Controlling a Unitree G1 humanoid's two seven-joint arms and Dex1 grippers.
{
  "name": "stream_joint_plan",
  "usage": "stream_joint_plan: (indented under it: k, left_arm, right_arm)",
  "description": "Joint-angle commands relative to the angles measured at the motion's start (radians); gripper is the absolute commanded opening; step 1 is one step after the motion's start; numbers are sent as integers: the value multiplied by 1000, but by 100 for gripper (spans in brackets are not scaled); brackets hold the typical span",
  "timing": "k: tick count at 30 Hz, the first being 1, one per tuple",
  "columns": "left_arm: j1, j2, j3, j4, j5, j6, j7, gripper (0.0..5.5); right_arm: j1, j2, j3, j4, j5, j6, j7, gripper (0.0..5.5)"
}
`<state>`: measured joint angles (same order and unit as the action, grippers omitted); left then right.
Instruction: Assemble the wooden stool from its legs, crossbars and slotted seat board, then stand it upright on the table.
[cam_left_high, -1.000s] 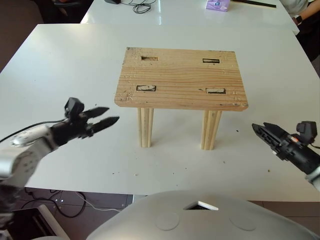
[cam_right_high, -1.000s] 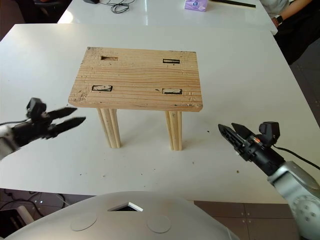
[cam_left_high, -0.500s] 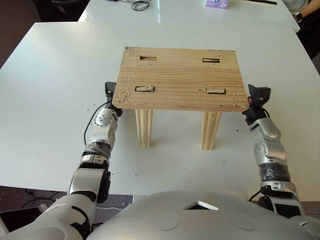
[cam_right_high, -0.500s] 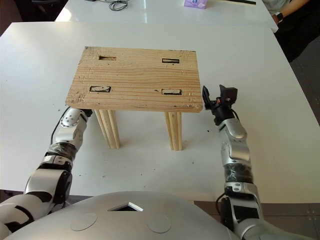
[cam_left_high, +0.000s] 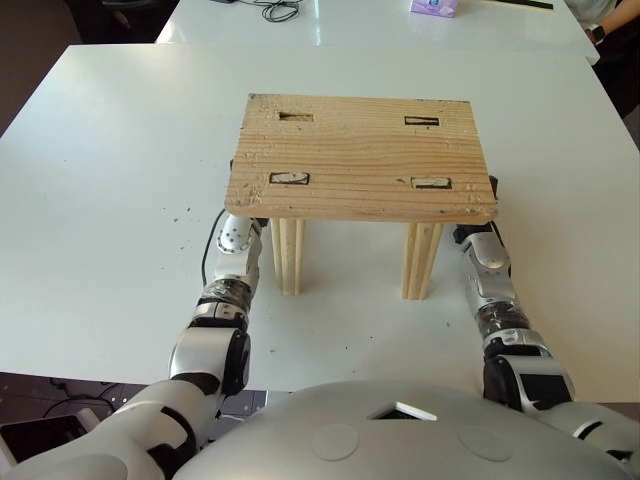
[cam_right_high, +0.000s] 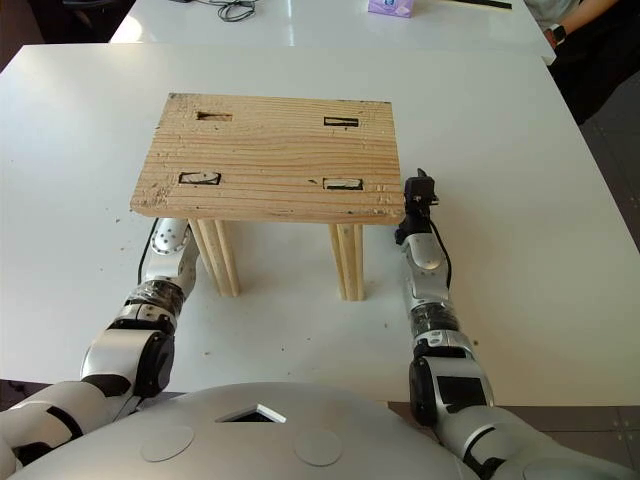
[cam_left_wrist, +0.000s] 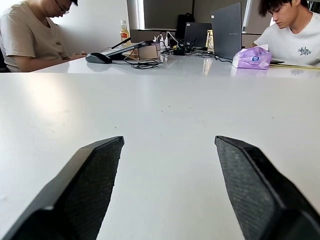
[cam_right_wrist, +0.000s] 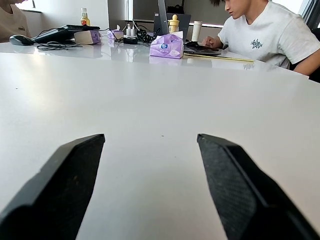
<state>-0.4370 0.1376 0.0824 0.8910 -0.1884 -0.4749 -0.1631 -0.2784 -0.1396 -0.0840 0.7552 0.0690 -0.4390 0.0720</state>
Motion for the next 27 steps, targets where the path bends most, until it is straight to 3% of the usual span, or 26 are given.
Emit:
stream_joint_plan:
  k: [1,27]
  left_arm:
    - [-31,-8,16,40,25,-11,13,338]
    - [-33,-15,74,77,46,-139,-55,338]
  right_arm:
    - [-26,3,-17,67,-14,-19,-30,342]
    - [-138,-13,-40,240,-42,-117,-47,342]
